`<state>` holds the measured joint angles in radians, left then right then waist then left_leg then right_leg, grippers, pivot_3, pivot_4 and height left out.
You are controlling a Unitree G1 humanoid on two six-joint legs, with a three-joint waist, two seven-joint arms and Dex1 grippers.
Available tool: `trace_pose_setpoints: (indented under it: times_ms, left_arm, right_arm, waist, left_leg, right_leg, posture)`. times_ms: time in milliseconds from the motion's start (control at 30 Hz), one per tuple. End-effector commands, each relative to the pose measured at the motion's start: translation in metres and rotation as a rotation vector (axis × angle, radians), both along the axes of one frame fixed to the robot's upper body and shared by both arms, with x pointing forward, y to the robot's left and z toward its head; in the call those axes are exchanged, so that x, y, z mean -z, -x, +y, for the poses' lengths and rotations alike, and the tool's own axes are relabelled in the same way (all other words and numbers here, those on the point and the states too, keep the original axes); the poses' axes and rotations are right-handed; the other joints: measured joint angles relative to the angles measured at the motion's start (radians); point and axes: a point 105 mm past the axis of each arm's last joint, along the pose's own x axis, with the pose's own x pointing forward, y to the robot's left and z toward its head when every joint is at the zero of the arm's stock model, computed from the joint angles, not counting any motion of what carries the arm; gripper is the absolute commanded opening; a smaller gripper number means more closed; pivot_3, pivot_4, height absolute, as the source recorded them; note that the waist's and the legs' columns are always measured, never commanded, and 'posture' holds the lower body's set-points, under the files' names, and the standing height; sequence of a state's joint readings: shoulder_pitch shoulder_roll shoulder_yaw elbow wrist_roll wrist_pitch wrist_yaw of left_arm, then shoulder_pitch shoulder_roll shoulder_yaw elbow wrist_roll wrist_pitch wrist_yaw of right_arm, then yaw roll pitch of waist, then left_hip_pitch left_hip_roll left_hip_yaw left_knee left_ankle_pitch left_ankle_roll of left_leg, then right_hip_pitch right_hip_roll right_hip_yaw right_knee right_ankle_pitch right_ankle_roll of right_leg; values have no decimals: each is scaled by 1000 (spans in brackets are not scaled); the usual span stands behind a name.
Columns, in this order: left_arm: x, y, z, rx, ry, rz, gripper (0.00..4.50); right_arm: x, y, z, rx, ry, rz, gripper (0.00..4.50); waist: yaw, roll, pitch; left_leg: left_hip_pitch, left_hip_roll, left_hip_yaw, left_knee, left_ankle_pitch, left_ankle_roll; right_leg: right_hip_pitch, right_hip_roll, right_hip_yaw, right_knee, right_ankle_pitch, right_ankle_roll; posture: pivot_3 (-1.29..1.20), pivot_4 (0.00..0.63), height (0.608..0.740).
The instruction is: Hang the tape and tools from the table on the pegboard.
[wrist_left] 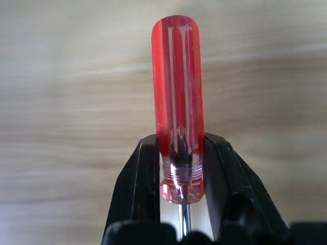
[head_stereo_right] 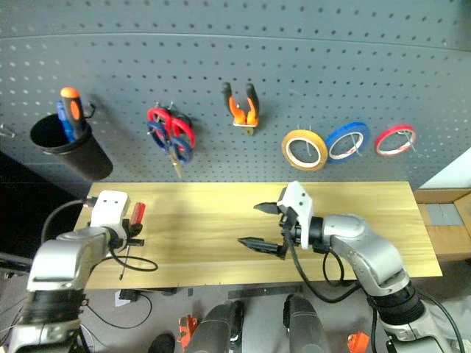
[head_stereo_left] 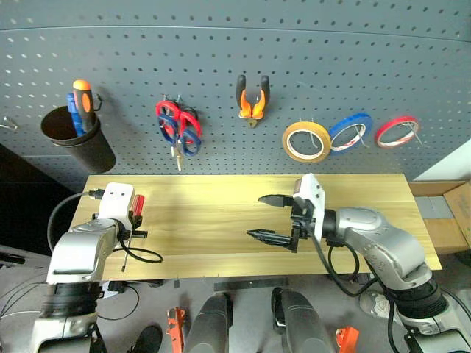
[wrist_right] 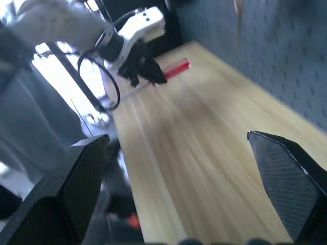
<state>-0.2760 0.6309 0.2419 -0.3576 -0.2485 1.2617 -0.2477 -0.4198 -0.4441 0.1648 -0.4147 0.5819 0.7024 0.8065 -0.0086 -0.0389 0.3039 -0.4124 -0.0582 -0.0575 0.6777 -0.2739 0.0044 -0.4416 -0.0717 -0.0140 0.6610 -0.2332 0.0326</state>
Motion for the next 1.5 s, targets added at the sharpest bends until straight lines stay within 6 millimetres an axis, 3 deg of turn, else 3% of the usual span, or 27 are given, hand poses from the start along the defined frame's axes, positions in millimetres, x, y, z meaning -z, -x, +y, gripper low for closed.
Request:
trace_pose_setpoints:
  times_ms: [33,133,167,200,267,433,600,767,900,1133,1500]
  left_arm:
    - [-37,20,-30,130,-24,-174,784]
    - [-54,32,-53,208,10,-351,784]
    - [-75,38,-60,195,58,-537,784]
    - [-92,46,-60,170,56,-688,784]
    - [-108,55,-57,130,8,-840,784]
    - [-141,46,-41,36,-140,-1062,784]
    - [-175,39,-44,98,-128,-1181,784]
    - [-221,35,-40,148,-148,-1294,784]
    - [-268,36,-35,150,-97,-1411,784]
    - [-266,32,-14,106,-127,-1394,784]
    - [-249,29,6,58,-175,-1381,784]
  right_arm:
    - [-34,10,-2,-52,-108,-70,4500]
    - [-42,10,-3,-57,-120,-84,4500]
    - [-45,9,-5,-61,-119,-95,4500]
    - [-47,8,-5,-65,-119,-103,4500]
    - [-50,8,-6,-73,-120,-111,4500]
    - [-52,8,-1,-111,-127,-124,4500]
    - [-68,8,3,-129,-180,-165,4500]
    - [-76,11,4,-154,-211,-182,4500]
    - [-102,-1,4,-91,-319,-238,4500]
    - [-117,-16,6,-10,-362,-298,4500]
    - [-113,-18,8,-7,-327,-310,4500]
  waist:
    - [3,0,0]
    - [8,0,0]
    - [10,0,0]
    - [12,1,0]
    - [15,0,0]
    - [33,2,-1]
    - [35,1,-1]
    - [34,1,-2]
    - [34,0,-2]
    - [29,0,-3]
    - [31,-1,-4]
  left_leg:
    - [0,0,0,0,0,0]
    - [0,0,0,0,1,-2]
    - [0,0,0,0,2,-3]
    - [0,0,0,0,2,-3]
    - [-2,0,0,0,2,-3]
    - [-1,0,0,0,0,1]
    - [-2,-1,0,2,2,-2]
    - [-3,0,-3,2,3,-3]
    - [-4,-1,-3,2,3,-4]
    - [-3,-1,-1,2,4,-6]
    - [-3,-1,-1,2,4,-6]
  right_leg:
    - [0,0,0,0,0,0]
    - [1,0,0,-1,0,0]
    - [0,0,-1,-1,0,0]
    - [0,0,-1,-1,0,0]
    - [0,-1,-2,-3,0,0]
    - [0,0,-3,-2,1,-2]
    - [1,0,-3,-3,2,0]
    - [0,1,-5,-2,2,0]
    - [-1,1,-6,-2,2,0]
    - [-2,1,-4,-1,2,0]
    - [-2,1,-3,0,2,0]
  posture:
    - [44,314,740]
    - [53,309,740]
    - [57,308,740]
    - [60,307,740]
    - [68,305,740]
    - [80,295,740]
    - [77,278,740]
    - [82,267,740]
    - [83,256,740]
    - [79,241,740]
    - [71,237,740]
